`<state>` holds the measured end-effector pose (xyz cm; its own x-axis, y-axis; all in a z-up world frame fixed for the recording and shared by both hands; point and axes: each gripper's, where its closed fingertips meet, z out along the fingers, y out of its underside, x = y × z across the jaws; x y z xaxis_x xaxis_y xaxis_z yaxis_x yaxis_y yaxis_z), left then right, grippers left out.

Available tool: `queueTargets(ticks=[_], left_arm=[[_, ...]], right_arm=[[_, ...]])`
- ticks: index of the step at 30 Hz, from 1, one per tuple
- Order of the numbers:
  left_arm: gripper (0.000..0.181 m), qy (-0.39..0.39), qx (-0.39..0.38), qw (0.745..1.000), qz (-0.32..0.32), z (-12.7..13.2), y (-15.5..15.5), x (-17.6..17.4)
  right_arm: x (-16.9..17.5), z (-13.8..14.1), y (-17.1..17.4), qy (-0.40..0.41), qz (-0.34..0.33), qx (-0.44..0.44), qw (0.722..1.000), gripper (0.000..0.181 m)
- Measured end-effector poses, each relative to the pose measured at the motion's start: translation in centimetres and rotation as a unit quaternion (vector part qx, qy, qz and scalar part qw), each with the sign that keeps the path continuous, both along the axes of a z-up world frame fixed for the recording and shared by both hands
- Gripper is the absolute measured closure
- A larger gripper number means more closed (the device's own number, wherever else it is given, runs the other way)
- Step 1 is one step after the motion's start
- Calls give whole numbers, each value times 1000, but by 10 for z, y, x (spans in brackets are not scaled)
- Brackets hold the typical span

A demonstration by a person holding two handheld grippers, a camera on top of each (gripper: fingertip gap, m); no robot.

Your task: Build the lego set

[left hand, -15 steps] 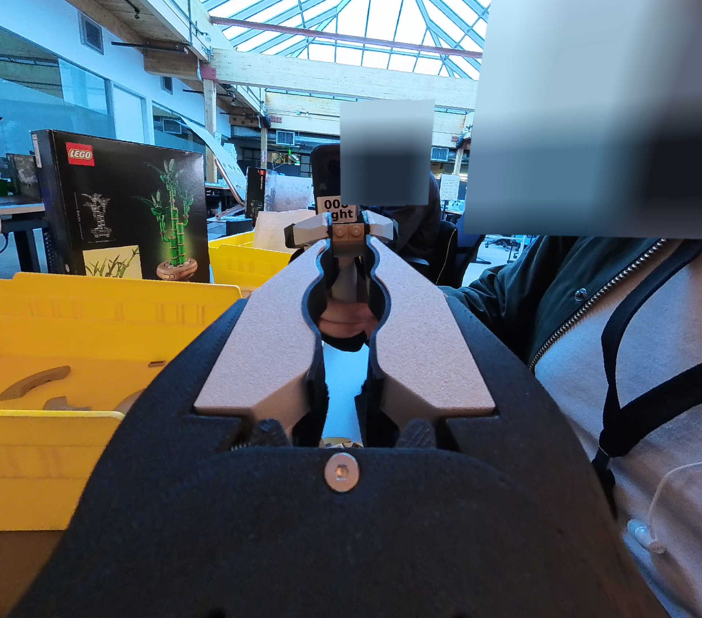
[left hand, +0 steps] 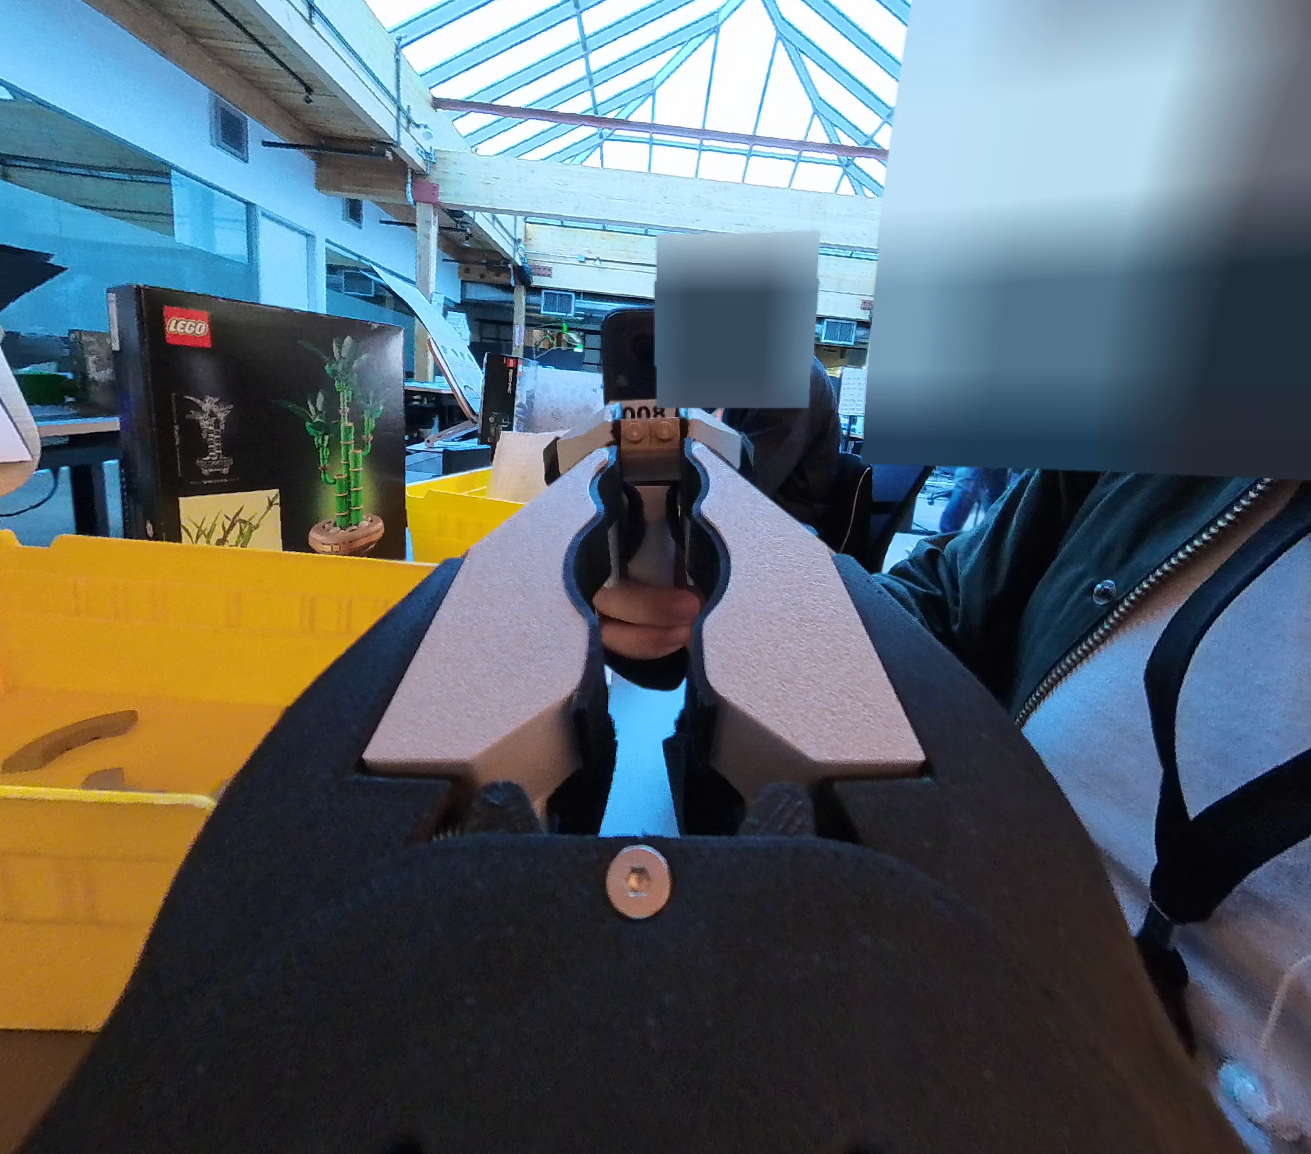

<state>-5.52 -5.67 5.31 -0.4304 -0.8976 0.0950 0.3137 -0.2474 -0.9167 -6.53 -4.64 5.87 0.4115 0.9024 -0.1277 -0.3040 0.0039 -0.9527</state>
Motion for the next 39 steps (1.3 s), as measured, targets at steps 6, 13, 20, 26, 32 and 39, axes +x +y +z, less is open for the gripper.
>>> queueTargets(ticks=[6, 13, 20, 26, 32, 39], left_arm=[[168, -2, -20, 1000, -16, 4, -6, 0], [168, -6, -51, 997, -53, 6, -11, -2], [168, -12, -65, 994, -90, 9, -15, -5], [168, -58, -3, 996, 72, 22, 15, -17], [168, -21, 16, 999, 41, 9, 13, -12], [168, 3, 10, 1000, 22, -3, 10, -4]], right_arm=[[1, 4, -6, -2, 17, 8, 1000, 169], [0, 6, -11, 10, 41, 8, 999, 168], [0, 8, -18, 27, 76, 5, 997, 169], [23, 15, -5, 64, 16, 4, 998, 169], [34, 30, -18, 57, -1, 76, 995, 168], [38, 37, -26, 85, 29, 82, 993, 168]])
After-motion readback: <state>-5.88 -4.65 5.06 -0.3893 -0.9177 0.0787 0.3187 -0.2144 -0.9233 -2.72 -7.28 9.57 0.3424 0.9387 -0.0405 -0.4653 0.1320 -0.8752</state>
